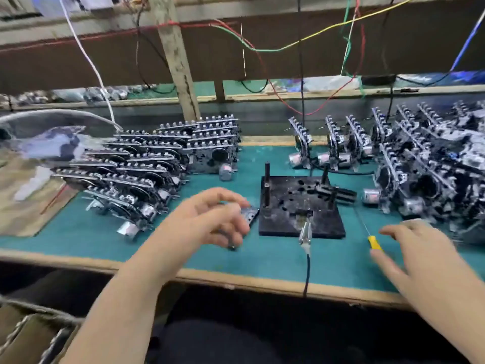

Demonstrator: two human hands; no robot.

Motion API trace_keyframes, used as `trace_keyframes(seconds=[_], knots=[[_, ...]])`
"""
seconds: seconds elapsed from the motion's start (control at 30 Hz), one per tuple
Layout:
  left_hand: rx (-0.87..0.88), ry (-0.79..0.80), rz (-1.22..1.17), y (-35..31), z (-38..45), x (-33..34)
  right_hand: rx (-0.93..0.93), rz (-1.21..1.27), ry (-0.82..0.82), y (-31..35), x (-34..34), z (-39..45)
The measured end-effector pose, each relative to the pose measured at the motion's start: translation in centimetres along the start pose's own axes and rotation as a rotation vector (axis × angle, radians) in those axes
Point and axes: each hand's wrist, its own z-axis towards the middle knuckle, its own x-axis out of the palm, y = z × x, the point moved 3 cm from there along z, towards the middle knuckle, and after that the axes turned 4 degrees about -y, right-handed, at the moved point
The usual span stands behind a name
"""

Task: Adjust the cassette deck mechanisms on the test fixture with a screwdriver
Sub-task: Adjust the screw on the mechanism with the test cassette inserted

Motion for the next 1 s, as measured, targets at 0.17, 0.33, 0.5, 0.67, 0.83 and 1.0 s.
trace_keyframes(seconds=[0.17,0.33,0.5,0.67,0.83,1.0], knots=[[0.265,-0.722,0.961,-3.3,7.9,-5.9,0.075,-0.136,0.097,1.1,1.9,-0.2],[0.261,-0.595,1.601,-3.9,14.2,-7.3,0.372,-0.077,0.203,-1.4,1.7,-0.6],[0.246,-0.574,1.575,-2.9,15.7,-9.3,0.365,0.161,-0.017,0.2,-2.4,-0.2],[0.218,-0.503,1.525,-2.6,15.8,-10.7,0.135,0.468,0.212,8.6,-4.2,8.4],[0.490,-0.434,1.467,-3.8,14.5,-8.6,-0.102,0.485,0.296,16.7,-0.3,18.0],[0.656,-0.359,1.475,-5.7,12.4,-6.2,-0.188,0.434,0.260,18.8,3.9,20.7]])
